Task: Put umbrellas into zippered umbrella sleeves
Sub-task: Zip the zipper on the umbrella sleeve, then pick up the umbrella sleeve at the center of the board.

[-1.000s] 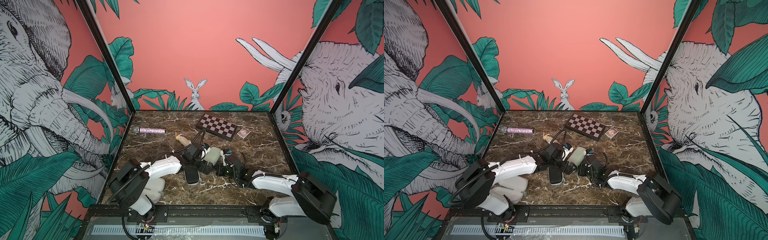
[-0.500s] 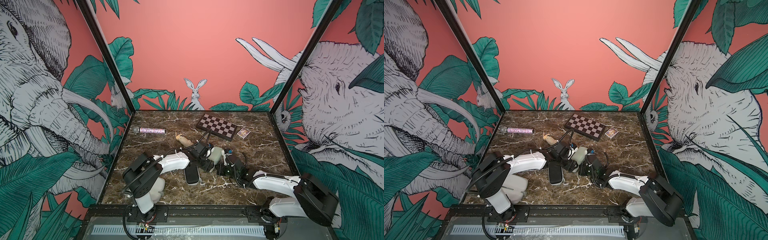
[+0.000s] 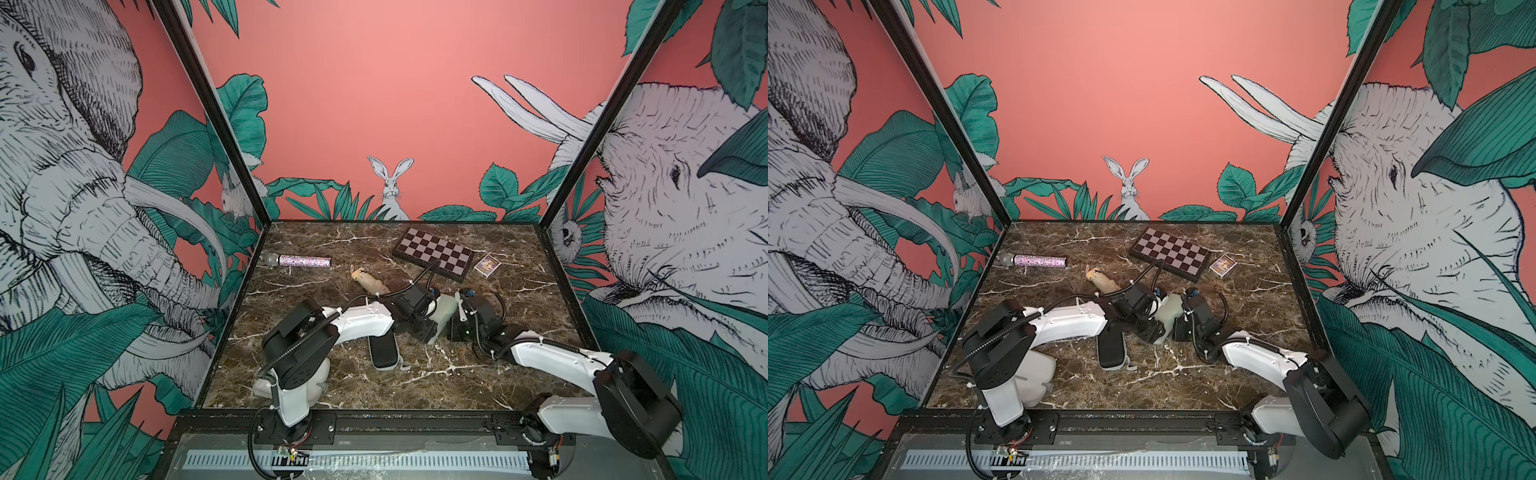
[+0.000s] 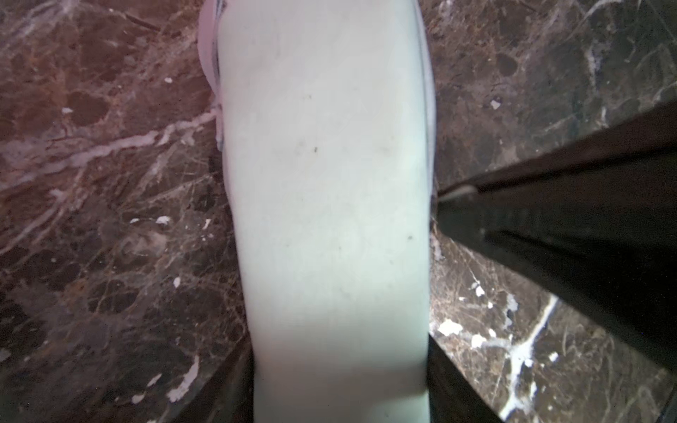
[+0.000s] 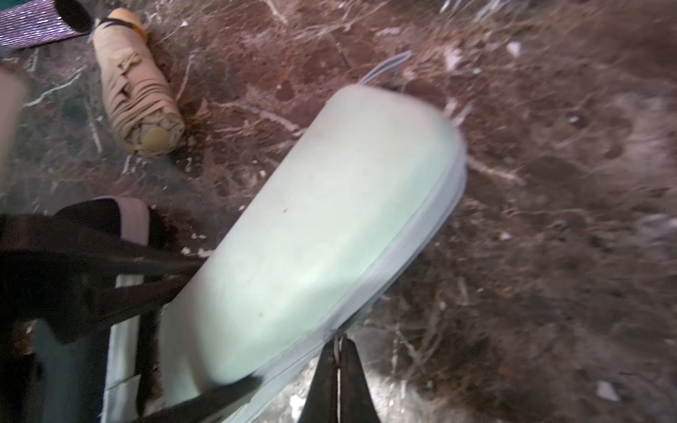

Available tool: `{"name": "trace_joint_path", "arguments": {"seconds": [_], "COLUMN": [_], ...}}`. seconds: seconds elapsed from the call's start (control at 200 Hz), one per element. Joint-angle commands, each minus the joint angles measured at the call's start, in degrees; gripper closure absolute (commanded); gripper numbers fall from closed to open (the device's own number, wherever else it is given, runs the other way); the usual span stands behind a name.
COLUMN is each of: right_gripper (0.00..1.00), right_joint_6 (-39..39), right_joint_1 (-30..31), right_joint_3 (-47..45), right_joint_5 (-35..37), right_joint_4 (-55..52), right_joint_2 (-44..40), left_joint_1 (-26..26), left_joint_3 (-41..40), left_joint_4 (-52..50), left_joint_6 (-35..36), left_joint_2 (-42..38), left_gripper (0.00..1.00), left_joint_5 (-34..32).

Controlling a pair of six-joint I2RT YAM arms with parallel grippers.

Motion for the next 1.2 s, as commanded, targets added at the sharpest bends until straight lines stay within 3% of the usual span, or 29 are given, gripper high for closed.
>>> {"name": "trace_joint_path", "arguments": {"seconds": [0.0, 0.205, 0.415, 0.635, 0.79, 0.975, 1.085, 1.195], "right_gripper": [1.0, 1.0, 1.0, 1.0, 1.0, 1.0, 1.0, 1.0], "right_joint_6": [-6.82, -12.6, -12.25, -5.77, 1.65, 7.78, 2.16, -6.49], "right_joint_1": [-2.89, -7.14, -10.39, -10.25, -6.65, 0.55, -0.67, -6.46], "right_joint_3": [3.66, 7.38, 8.54, 0.97, -4.12, -4.53, -4.04, -1.15], "right_joint_5": [6.04, 10.8, 8.22, 2.62, 0.92, 2.31, 4.16, -0.98], "right_joint_4": [-1.72, -2.6, -1.22, -1.61, 0.57, 4.89, 3.54, -1.03], "right_joint_2": [1.7, 5.75, 7.39, 0.39, -2.96, -2.38, -4.67, -5.84], "left_joint_1": [-0.51, -0.61, -0.61, 1.92, 5.52, 5.41, 5.46, 5.45], "left_joint_3": [0.07, 0.22, 6.18, 13.28, 15.29, 11.03, 11.81, 14.92], "left_joint_4": [-7.56, -8.1, -13.7, -18.13, -16.75, -9.58, -10.18, -11.28], "left_joint_6": [1.35, 1.52, 5.1, 15.0, 14.22, 9.9, 10.65, 15.92], "left_joint_2": [1.07, 0.89, 3.35, 5.55, 2.03, -4.02, -4.3, -1.87], "left_gripper": [0.48, 0.48, 0.47, 0.3, 0.19, 0.14, 0.11, 0.06], "left_joint_5": [-1.93, -2.03, -4.59, -15.36, -13.83, -3.83, -3.26, -1.14]}}
